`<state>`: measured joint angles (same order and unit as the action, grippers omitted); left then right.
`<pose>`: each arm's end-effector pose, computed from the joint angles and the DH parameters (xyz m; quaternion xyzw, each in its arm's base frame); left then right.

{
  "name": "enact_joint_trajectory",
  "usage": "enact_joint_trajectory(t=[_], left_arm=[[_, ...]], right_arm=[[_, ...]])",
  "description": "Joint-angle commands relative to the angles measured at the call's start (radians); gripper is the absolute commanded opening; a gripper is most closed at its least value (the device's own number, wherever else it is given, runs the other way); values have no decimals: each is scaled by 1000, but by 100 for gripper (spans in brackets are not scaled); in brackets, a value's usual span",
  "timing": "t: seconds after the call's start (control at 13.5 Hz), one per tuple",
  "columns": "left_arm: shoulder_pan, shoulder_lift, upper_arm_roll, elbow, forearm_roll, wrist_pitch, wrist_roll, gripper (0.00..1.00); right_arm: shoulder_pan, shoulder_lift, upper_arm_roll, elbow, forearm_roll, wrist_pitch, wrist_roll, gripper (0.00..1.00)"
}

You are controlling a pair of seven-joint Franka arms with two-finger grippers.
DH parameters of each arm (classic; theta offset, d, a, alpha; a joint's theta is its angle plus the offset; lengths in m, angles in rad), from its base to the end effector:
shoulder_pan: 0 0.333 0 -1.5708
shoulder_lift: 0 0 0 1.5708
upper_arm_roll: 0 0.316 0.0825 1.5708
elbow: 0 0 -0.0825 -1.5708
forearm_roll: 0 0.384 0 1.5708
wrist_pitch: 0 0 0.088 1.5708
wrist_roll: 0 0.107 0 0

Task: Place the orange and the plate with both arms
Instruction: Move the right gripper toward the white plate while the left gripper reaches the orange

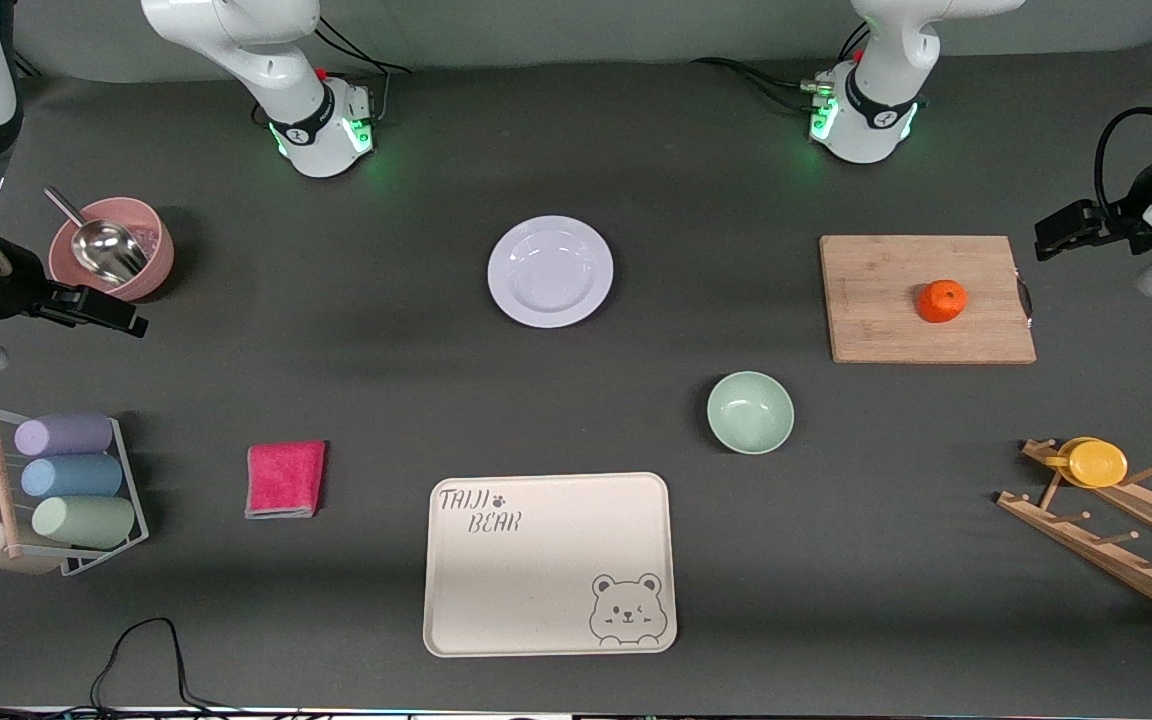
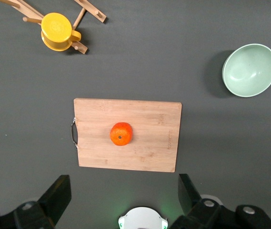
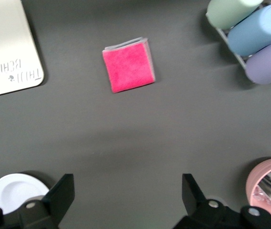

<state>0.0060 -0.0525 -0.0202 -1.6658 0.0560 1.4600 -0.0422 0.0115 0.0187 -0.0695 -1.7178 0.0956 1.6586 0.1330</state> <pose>0.5236 -0.0012 0.6000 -0.9965 -0.0150 0.0757 0.0307 0.5598 -0.0228 0.5524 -0.9930 0.1012 0.0406 0.0453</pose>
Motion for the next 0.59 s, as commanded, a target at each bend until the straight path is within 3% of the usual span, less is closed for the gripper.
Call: enact_joint_trajectory(t=[0.0, 0.15, 0.52], left_arm=[[3, -15, 22, 3, -15, -41, 5, 100], [14, -100, 25, -107, -15, -20, 12, 100], [29, -443, 94, -590, 31, 167, 120, 100]], right_arm=[[37, -19, -6, -51, 80, -19, -21, 100], [39, -43, -9, -142, 226, -20, -67, 100], [38, -59, -12, -270, 493, -6, -89, 100]])
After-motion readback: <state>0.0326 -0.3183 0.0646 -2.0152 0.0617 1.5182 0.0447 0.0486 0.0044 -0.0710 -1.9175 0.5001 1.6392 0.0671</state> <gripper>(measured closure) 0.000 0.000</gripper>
